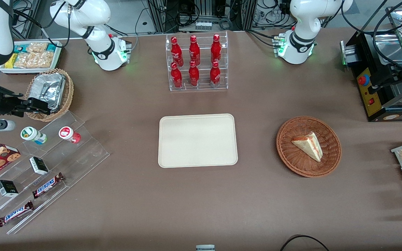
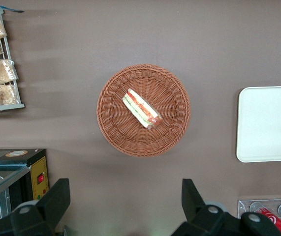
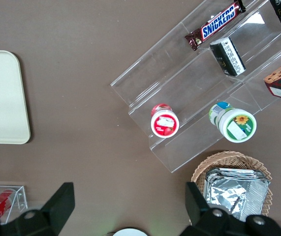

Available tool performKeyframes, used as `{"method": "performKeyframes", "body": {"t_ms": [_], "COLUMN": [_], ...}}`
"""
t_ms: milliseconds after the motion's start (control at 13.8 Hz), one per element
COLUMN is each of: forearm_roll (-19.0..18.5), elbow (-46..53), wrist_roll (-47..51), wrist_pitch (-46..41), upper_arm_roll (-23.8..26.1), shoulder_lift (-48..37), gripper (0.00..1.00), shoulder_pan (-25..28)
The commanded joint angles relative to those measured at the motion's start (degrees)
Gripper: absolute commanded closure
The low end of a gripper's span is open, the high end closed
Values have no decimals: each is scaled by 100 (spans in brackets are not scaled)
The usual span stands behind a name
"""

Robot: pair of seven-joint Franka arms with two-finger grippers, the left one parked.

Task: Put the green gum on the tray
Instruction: 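Move the right gripper down toward the white-and-green gum tub on the display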

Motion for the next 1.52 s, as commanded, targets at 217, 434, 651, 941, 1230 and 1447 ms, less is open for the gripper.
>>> {"method": "performKeyframes", "body": {"t_ms": [217, 434, 651, 941, 1230, 1447], "forearm_roll": [-21, -39, -74, -100, -100, -171], "elbow": [88, -97, -299, -703, -765, -1150], "wrist_roll": [-13, -652, -1374, -2769, -4362, -4995], "wrist_pitch": [-119, 74, 451, 1207, 1533, 1998], "upper_arm_roll": [-1, -37, -46, -46, -46, -46], "shoulder_lift": [80, 177, 291, 335, 581, 529], "gripper": [0, 0, 0, 0, 0, 0], "shoulder_pan": [-31, -109, -329, -680, -1023, -1199]}}
